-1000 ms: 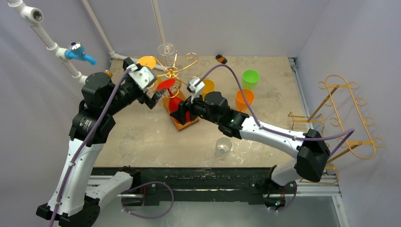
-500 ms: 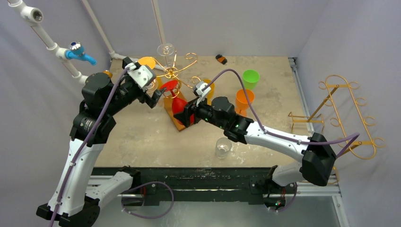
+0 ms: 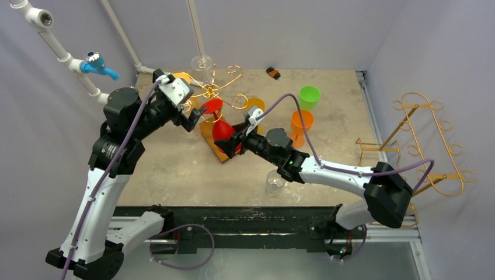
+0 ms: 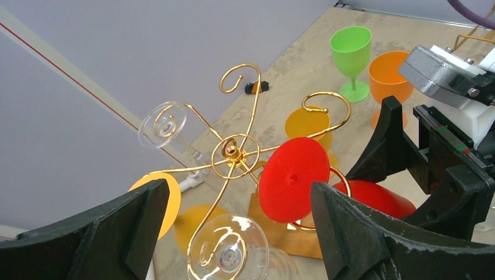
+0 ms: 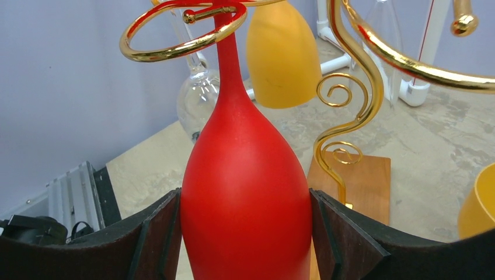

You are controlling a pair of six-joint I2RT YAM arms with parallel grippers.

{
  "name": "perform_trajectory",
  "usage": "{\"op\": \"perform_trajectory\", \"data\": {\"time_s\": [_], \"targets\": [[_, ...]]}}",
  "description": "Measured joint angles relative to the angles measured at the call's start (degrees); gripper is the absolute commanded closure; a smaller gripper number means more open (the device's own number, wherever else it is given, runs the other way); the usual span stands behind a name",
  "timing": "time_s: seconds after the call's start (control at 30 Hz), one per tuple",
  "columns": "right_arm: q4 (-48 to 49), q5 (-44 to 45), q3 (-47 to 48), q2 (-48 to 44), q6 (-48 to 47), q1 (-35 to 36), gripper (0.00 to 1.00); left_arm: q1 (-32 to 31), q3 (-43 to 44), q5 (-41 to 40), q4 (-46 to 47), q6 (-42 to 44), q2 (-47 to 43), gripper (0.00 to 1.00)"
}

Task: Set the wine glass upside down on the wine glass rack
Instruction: Turn the wine glass upside down at the wine rack.

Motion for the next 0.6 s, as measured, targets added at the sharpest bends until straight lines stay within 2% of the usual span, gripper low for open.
{"op": "perform_trajectory", "data": {"time_s": [0.3,0.6], "targets": [[12.59,1.99,-2.29,4.66,-1.14,0.2,0.71,0.0,0.0,-0.22,0.22,0.0,0.17,0.0],[17.16,2.97,-2.25,9.01,-4.15,0.22,0.73,0.0,0.0,-0.68,0.22,0.04,0.74,0.0]]}}
